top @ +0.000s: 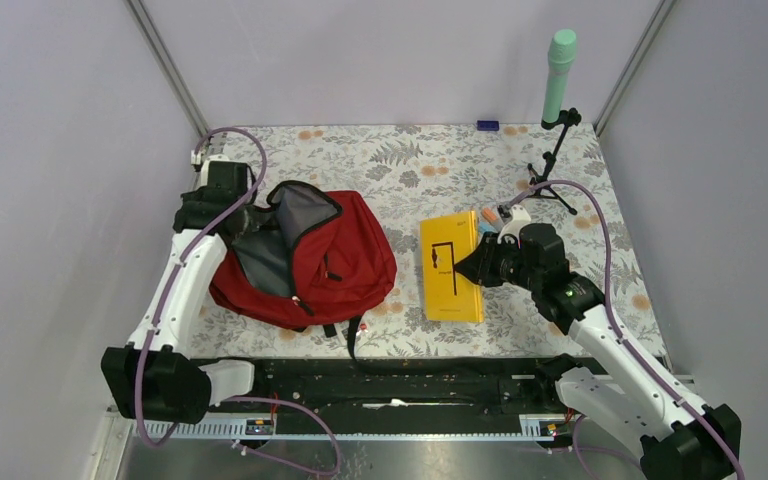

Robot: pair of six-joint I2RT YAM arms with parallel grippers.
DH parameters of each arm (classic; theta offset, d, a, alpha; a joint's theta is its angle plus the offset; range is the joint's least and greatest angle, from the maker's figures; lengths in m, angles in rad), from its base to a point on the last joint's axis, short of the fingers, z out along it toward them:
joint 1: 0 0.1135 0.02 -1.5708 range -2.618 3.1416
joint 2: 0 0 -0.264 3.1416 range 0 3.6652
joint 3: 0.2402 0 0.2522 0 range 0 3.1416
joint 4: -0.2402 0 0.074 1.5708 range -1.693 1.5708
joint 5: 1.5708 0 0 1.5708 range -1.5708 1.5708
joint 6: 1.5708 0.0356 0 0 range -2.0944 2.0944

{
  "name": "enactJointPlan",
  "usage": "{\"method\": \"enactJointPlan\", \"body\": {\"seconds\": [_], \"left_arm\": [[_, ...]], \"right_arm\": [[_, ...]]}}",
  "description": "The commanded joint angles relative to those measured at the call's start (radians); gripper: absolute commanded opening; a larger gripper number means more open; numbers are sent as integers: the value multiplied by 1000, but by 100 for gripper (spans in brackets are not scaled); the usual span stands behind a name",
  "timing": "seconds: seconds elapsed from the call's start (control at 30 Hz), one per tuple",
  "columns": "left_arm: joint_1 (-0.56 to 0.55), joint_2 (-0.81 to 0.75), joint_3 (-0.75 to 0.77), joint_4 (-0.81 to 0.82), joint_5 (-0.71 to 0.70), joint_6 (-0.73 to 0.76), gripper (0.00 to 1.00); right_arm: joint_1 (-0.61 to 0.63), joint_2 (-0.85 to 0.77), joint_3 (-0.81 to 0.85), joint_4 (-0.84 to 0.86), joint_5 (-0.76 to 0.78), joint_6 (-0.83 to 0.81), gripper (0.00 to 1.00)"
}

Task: Pack the student bag
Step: Place the book in the student bag.

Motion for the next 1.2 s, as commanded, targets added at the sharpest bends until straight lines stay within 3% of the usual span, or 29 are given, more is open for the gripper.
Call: {"method": "enactJointPlan", "body": {"seconds": [0.0, 0.13, 0.43, 0.6, 0.93, 1.17], "left_arm": [[80, -37, -17, 72, 219, 36, 55], [87, -46, 50, 82, 338, 37, 0], [81, -219, 147, 261, 608, 7, 0], [35, -222, 210, 335, 696, 6, 0], [-57, -243, 160, 502, 846, 31, 0], [-59, -250, 83, 587, 903, -5, 0]], "right_arm": [[-3, -25, 86, 39, -17, -2, 0], [-3, -27, 113, 37, -16, -3, 0], [-1, 19, 291, 36, 21, -21, 0], [31, 102, 450, 78, 44, -18, 0], [268, 313, 758, 187, 171, -94, 0], [412, 602, 1005, 225, 347, -177, 0]]}}
